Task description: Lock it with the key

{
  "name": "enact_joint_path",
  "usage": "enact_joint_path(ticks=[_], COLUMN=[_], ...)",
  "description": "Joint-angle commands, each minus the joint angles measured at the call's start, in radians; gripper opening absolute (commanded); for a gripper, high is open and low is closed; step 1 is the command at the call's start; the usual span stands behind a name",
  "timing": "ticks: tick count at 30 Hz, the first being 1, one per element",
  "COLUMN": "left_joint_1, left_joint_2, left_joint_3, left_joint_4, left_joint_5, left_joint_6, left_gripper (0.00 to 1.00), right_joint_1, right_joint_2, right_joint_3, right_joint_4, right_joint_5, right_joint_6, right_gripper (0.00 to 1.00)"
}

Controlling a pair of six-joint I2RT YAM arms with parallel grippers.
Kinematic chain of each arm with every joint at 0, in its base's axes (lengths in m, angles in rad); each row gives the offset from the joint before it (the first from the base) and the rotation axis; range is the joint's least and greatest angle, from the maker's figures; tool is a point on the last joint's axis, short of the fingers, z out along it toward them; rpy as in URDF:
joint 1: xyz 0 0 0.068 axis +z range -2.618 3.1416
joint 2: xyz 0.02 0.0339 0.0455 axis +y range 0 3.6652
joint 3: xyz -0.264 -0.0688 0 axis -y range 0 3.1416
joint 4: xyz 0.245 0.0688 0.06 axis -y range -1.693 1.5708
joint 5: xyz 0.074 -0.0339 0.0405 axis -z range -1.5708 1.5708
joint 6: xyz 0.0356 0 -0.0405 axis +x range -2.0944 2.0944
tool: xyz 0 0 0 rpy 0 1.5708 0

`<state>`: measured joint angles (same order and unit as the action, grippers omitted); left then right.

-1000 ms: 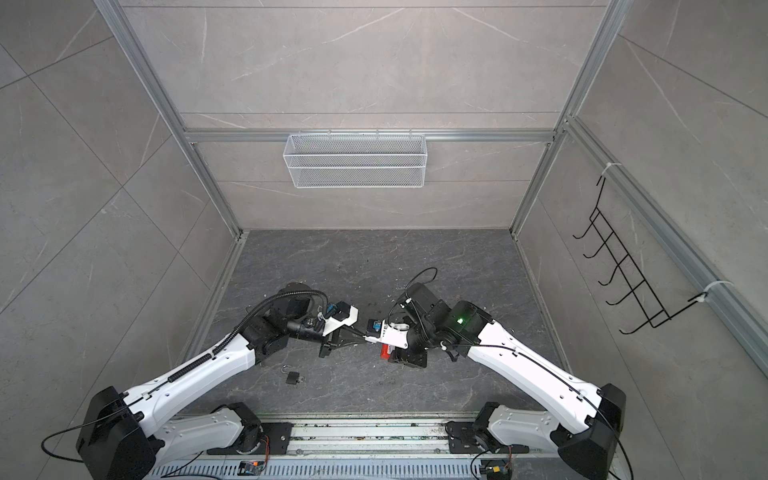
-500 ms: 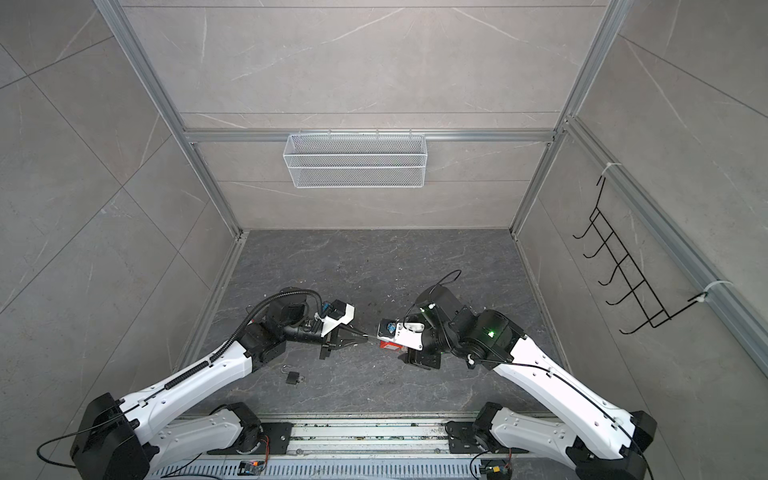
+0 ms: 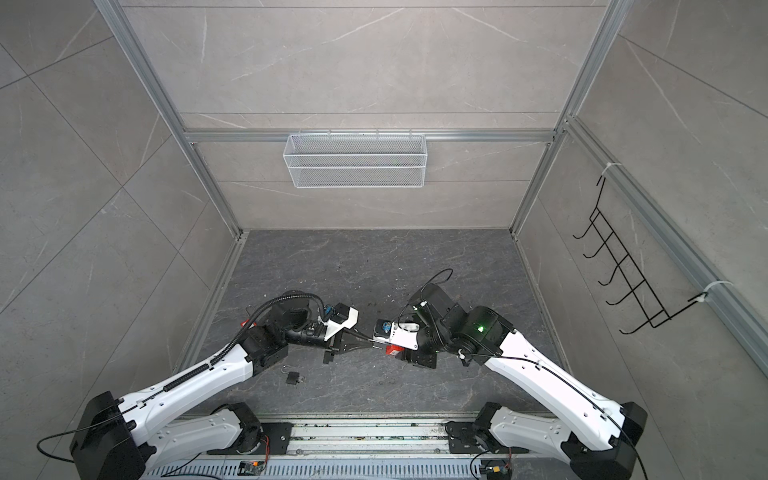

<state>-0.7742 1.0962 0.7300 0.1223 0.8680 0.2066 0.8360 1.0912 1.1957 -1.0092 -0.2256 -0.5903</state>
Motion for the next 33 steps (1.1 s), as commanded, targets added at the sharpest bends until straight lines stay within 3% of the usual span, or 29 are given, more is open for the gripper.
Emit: enact_joint_path(ticks=[1, 18, 24, 33], left_joint_1=[-0.007, -0.029, -0.064, -0.111], left_joint_2=[-0.033, -0.017, -0.021, -0.055], left_joint_3=[0.008, 0.021, 0.017, 0.009], left_joint_4=[0.068, 0.068, 0.068, 0.068], left_joint_5=[0.023, 0.035, -0.023, -0.112], left_joint_6=[-0.025, -0.042, 0.017, 0.099], left_gripper=[0.0, 0.0, 0.0, 0.0], right_joint_1=[0.005, 0.006, 0.005, 0.006], right_joint_2=[-0.016, -0.032, -0.015, 0.006], right_joint_3=[-0.014, 0.001, 0.028, 0.041], right_joint_4=[0.002, 0.023, 0.018, 0.009], right_joint_5=[-0.017, -0.125, -0.233, -0.272], right_joint_6=[0.012, 0.001, 0.014, -0.003], right_gripper=[0.42, 0.19, 0.17, 0.17])
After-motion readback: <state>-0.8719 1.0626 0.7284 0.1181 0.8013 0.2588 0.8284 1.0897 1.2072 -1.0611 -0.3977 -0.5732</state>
